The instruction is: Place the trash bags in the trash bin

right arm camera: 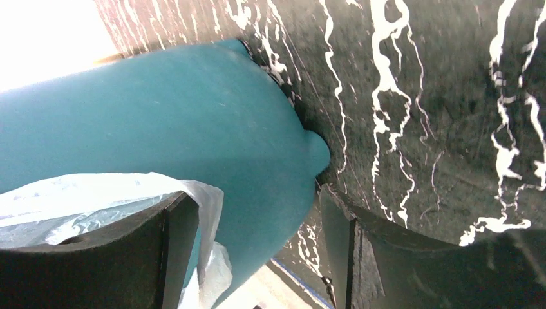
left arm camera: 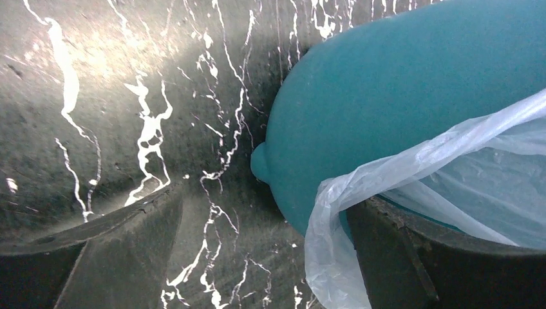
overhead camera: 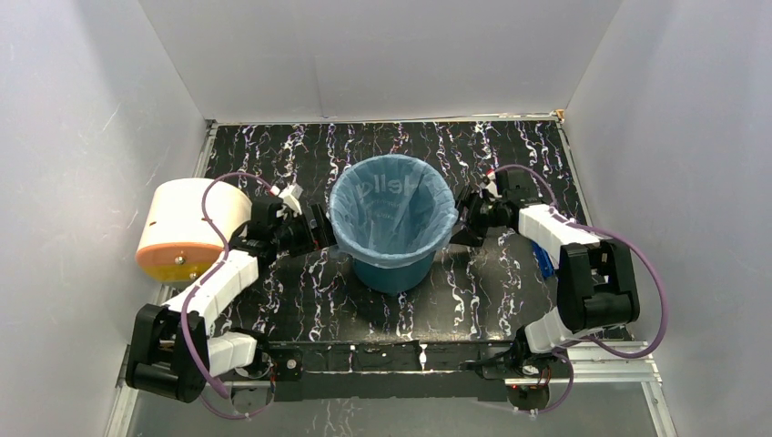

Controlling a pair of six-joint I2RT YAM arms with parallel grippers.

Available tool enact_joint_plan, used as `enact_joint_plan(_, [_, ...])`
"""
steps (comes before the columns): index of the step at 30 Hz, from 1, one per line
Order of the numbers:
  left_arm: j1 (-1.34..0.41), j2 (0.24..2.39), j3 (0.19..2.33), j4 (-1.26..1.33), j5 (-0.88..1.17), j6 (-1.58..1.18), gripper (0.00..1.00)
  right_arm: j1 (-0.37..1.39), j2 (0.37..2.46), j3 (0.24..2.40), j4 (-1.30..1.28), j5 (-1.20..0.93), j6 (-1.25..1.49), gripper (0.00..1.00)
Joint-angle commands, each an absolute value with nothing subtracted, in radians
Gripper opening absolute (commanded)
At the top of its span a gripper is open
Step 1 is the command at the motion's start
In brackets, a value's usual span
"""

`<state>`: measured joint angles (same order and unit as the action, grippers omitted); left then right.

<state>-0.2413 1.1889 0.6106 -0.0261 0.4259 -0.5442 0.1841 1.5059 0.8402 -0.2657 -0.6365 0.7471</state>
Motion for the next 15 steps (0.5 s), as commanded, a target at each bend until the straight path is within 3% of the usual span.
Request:
enact_joint_plan(1, [-0.27,1.13,0.585,0.051,0.5,-0.633,0.94,0.183,1.508,0.945,-0.323,-0.64,0.663,0.77])
enact_joint_plan(6, [-0.28,1.082,0.557,0.115,0.455,-0.7,0.94,0.153,1.459,0.931,-0.35,-0.585,0.667,0.77])
enact_joint_plan(15, [-0.28,1.049,0.65,-0.162,0.226,-0.552,0.95,0.131,1.237,0.911,-0.432,-0.267,0.647,0.84])
